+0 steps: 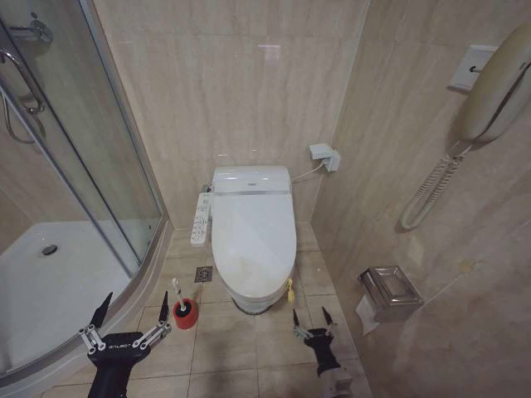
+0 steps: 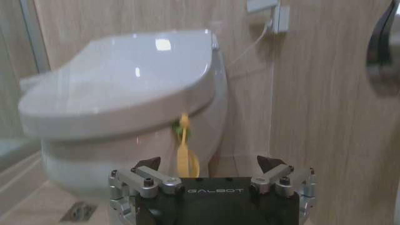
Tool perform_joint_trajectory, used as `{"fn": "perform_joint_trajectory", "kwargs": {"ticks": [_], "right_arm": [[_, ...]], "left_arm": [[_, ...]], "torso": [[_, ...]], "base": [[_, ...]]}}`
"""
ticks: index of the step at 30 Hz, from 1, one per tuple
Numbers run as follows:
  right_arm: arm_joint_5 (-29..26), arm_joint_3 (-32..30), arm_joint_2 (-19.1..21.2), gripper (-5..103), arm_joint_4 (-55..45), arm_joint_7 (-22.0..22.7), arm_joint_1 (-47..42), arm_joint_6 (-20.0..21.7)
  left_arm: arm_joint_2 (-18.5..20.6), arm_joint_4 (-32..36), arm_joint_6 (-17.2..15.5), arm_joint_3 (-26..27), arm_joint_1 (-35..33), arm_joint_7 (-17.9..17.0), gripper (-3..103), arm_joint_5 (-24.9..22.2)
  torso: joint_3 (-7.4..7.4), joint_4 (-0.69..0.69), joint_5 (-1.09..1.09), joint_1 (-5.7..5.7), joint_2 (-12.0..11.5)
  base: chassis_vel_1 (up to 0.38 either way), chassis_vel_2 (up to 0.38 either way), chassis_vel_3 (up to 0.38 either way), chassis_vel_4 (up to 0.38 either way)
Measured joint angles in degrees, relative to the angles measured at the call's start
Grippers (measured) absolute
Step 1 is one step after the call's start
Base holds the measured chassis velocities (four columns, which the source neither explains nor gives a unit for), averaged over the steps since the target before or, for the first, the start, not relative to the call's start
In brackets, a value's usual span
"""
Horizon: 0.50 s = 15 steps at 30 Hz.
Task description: Open the toilet lid, clean the toilet bowl with a toilet brush, close the toilet lid, and flush.
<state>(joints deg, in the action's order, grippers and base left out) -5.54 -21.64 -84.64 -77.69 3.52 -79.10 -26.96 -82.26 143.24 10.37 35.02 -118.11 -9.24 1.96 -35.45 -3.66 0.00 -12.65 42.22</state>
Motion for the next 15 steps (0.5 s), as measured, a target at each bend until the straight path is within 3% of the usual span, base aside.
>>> {"fn": "perform_joint_trajectory", "kwargs": {"ticks": [3, 15], "right_arm": [[0.7, 0.2, -1.2, 100, 4.5, 0.0, 2.4, -1.4], [0.5, 1.1, -1.6, 100, 6.9, 0.5, 6.5, -1.6]], "left_arm": [[0.0, 0.0, 0.0, 0.0, 0.0, 0.0, 100, 0.0], [0.0, 0.0, 0.0, 0.0, 0.0, 0.0, 100, 0.0]], "torso": [[0.0, -0.01, 0.0, 0.0, 0.0], [0.0, 0.0, -0.01, 0.0, 0.0]], "base": [[0.0, 0.0, 0.0, 0.0], [0.0, 0.0, 0.0, 0.0]]}}
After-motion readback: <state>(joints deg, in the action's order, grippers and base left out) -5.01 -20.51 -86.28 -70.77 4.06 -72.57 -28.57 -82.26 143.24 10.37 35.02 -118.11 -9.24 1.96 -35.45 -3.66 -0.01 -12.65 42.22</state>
